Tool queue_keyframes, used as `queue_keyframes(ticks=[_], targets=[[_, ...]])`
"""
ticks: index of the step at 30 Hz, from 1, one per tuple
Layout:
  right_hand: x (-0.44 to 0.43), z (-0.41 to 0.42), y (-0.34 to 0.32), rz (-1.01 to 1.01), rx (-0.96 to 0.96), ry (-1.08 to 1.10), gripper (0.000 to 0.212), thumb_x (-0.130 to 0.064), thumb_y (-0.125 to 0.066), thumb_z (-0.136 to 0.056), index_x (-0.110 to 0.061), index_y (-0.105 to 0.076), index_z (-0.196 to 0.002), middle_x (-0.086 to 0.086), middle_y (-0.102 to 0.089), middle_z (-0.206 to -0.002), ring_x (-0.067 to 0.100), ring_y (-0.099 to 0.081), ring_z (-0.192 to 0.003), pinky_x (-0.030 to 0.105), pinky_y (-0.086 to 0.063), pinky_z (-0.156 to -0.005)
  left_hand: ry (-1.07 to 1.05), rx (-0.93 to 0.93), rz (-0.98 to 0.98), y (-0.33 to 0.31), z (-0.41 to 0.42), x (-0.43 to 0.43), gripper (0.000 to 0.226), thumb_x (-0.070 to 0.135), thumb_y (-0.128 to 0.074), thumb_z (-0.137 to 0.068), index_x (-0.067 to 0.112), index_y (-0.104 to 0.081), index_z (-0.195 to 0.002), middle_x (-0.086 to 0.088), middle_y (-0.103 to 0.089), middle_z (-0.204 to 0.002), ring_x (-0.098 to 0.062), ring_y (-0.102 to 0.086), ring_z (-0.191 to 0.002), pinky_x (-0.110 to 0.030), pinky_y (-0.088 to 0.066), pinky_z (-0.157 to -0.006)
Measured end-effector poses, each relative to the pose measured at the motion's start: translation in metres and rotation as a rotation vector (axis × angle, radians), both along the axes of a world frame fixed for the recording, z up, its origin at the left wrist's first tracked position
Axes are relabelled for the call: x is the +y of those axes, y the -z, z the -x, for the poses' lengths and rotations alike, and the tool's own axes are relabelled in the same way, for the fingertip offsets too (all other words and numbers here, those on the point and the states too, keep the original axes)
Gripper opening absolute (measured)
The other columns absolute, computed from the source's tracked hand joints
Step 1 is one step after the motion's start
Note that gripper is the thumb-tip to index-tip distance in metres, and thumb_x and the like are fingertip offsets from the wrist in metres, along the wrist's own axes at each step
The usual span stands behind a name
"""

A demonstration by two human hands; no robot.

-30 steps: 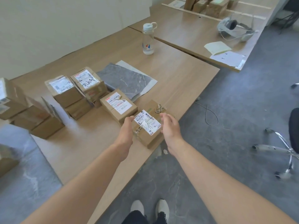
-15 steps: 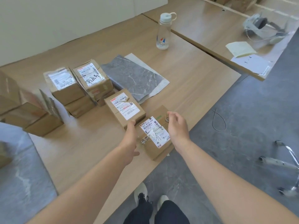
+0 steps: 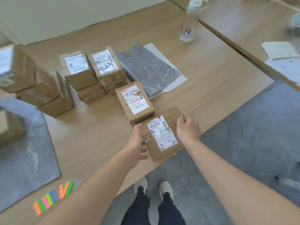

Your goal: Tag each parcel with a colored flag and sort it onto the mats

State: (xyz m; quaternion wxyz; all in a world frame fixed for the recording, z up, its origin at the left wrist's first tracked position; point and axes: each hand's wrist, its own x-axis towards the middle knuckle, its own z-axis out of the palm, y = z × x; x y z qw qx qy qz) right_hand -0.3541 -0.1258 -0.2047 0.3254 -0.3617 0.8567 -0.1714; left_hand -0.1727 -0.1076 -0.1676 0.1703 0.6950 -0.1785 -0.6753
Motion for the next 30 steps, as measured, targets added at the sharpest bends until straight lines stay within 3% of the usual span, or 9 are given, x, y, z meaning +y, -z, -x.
queue_keyframes(ticks=[3,9,12,14,16,20,24,27,30], targets=[[0.004,0.000,0.002,-0.081,0.005,-0.006,0.065,-0.052,-0.023,-0.083,-0.013,-0.067,-0.112,0.015,-0.060,-0.117,0.027,-0.041,-0.099,0.041,-0.039,-0.090,0.016,-0.031,0.007,-0.005,0.002,0.007,0.050,0.067,-0.027,-0.097,0.029,-0.057,-0.107,-0.004,-0.061,-0.109,-0.030,-0.058,-0.111,-0.053,-0.041,-0.110],[0.012,-0.004,-0.007,-0.157,0.018,0.005,0.054,-0.042,-0.031,-0.100,-0.006,-0.054,-0.133,0.020,-0.049,-0.134,0.038,-0.049,-0.123,0.042,-0.040,-0.093,0.046,-0.144,0.026,-0.017,-0.002,0.020,0.062,0.071,-0.022,-0.094,0.026,-0.059,-0.116,-0.005,-0.064,-0.110,-0.029,-0.059,-0.106,-0.048,-0.043,-0.106],[0.012,-0.011,-0.024,-0.163,0.043,-0.026,0.056,-0.044,-0.030,-0.101,-0.006,-0.049,-0.136,0.021,-0.048,-0.136,0.041,-0.051,-0.122,0.043,-0.041,-0.095,0.047,-0.206,0.080,-0.029,-0.007,0.026,0.065,0.066,-0.020,-0.095,0.027,-0.059,-0.129,-0.006,-0.061,-0.131,-0.026,-0.055,-0.118,-0.044,-0.040,-0.105],[0.010,-0.017,-0.038,-0.142,0.047,-0.037,0.057,-0.046,-0.031,-0.100,-0.007,-0.049,-0.137,0.021,-0.049,-0.137,0.041,-0.051,-0.123,0.044,-0.042,-0.098,0.033,-0.227,0.121,-0.040,-0.013,0.028,0.059,0.061,-0.019,-0.097,0.028,-0.060,-0.123,-0.006,-0.060,-0.136,-0.023,-0.057,-0.111,-0.043,-0.043,-0.098],[0.008,-0.023,-0.051,-0.114,0.042,-0.053,0.057,-0.047,-0.031,-0.100,-0.008,-0.048,-0.137,0.020,-0.050,-0.138,0.041,-0.052,-0.124,0.046,-0.042,-0.099,0.006,-0.228,0.125,-0.052,-0.019,0.030,0.064,0.066,-0.019,-0.090,0.025,-0.061,-0.117,-0.008,-0.066,-0.118,-0.023,-0.055,-0.088,-0.039,-0.044,-0.084],[0.004,-0.036,-0.080,-0.067,0.049,-0.095,0.057,-0.050,-0.031,-0.098,-0.009,-0.049,-0.133,0.017,-0.057,-0.133,0.039,-0.055,-0.119,0.046,-0.047,-0.099,-0.111,-0.195,0.156,-0.079,-0.033,0.032,0.060,0.059,-0.023,-0.095,0.021,-0.067,-0.108,-0.004,-0.074,-0.073,-0.025,-0.063,-0.073,-0.036,-0.052,-0.078],[-0.003,-0.053,-0.119,0.007,0.000,-0.132,0.063,-0.057,-0.028,-0.095,-0.011,-0.054,-0.130,0.013,-0.062,-0.127,0.037,-0.059,-0.114,0.046,-0.050,-0.099,-0.218,-0.217,0.270,-0.115,-0.045,0.032,0.056,0.055,-0.026,-0.092,0.022,-0.064,-0.116,-0.008,-0.075,-0.098,-0.027,-0.068,-0.076,-0.039,-0.055,-0.080],[-0.010,-0.070,-0.147,0.069,-0.011,-0.170,0.064,-0.058,-0.027,-0.094,-0.012,-0.054,-0.131,0.013,-0.062,-0.129,0.037,-0.059,-0.115,0.045,-0.049,-0.098,-0.277,-0.243,0.337,-0.142,-0.058,0.032,0.053,0.053,-0.024,-0.095,0.022,-0.063,-0.115,-0.007,-0.075,-0.101,-0.025,-0.068,-0.077,-0.035,-0.053,-0.073],[-0.011,-0.089,-0.169,0.124,-0.033,-0.211,0.059,-0.053,-0.030,-0.099,-0.011,-0.051,-0.132,0.013,-0.061,-0.129,0.036,-0.060,-0.115,0.043,-0.050,-0.095,-0.316,-0.245,0.409,-0.167,-0.075,0.034,0.050,0.051,-0.022,-0.100,0.026,-0.065,-0.106,-0.008,-0.075,-0.102,-0.023,-0.067,-0.079,-0.034,-0.053,-0.077]])
